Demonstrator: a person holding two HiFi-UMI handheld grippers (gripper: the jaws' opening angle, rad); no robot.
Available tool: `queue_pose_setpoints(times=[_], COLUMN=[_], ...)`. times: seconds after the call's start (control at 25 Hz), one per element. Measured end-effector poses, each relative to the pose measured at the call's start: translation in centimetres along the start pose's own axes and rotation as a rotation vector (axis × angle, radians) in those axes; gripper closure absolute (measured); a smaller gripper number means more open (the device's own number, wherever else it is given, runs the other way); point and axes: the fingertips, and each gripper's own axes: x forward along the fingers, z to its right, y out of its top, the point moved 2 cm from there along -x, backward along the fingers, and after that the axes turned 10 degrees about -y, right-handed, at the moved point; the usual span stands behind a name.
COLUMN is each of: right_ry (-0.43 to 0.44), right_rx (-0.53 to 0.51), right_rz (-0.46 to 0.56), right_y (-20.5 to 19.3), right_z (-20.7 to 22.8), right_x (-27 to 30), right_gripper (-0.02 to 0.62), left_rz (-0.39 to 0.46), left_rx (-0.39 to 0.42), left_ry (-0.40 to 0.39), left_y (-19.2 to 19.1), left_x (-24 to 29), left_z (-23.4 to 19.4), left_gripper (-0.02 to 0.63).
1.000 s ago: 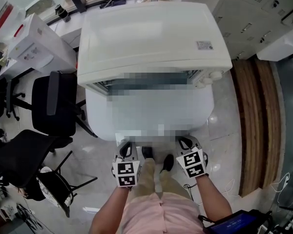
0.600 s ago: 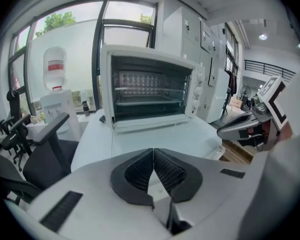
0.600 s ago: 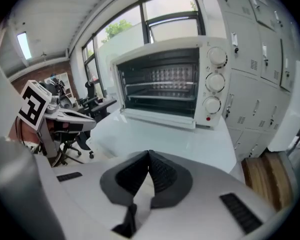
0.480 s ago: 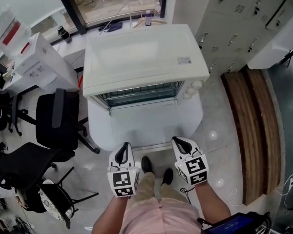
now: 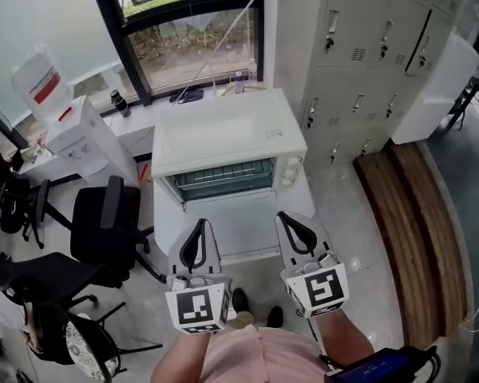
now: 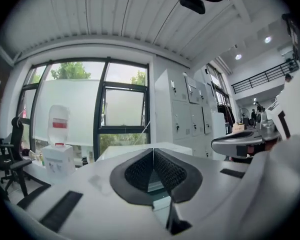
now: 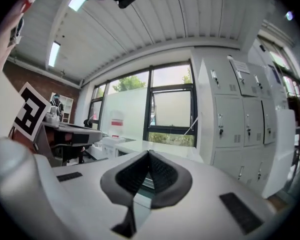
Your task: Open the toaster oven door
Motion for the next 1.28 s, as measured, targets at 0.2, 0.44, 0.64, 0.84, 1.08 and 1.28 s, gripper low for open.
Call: queue_pose_setpoints(times=[0.2, 0.44, 0.64, 0.84, 1.08, 1.28], right_ry=[-0.009, 0.000, 0.012, 0.014, 0.015, 0.014], right_rx=[-0.020, -0.032, -0.034, -0.042, -0.025, -0.023], right_rz=[0.054, 0.069, 0.083, 0.112, 0.101, 0.090], right_y=[2.1, 2.9, 2.9, 3.2, 2.8, 2.3], right_z=[0.7, 0.8, 1.0, 1.2, 1.7, 2.0], right_x=[-1.6, -2.9, -3.3, -3.4, -3.3, -3.2], right_gripper=[0.594, 0.594, 0.594, 0.594, 0.594, 0.594], left_rz=[0.065, 0.054, 0.047, -0.007, -0.034, -0.026], left_rx=[0.042, 0.043, 0.046, 0.028, 0.013, 0.029], left_ry=[0.023, 0.021, 0.033, 0.046, 0.041, 0.030], left_y=[3.1, 3.3, 3.1, 2.7, 2.1, 1.8], left_x=[-1.4, -2.2, -2.5, -2.8, -2.3, -1.8], left_z=[1.2, 2.5, 3.1, 3.5, 3.9, 4.2], left_gripper=[0.592, 0.592, 0.592, 0.592, 0.592, 0.592])
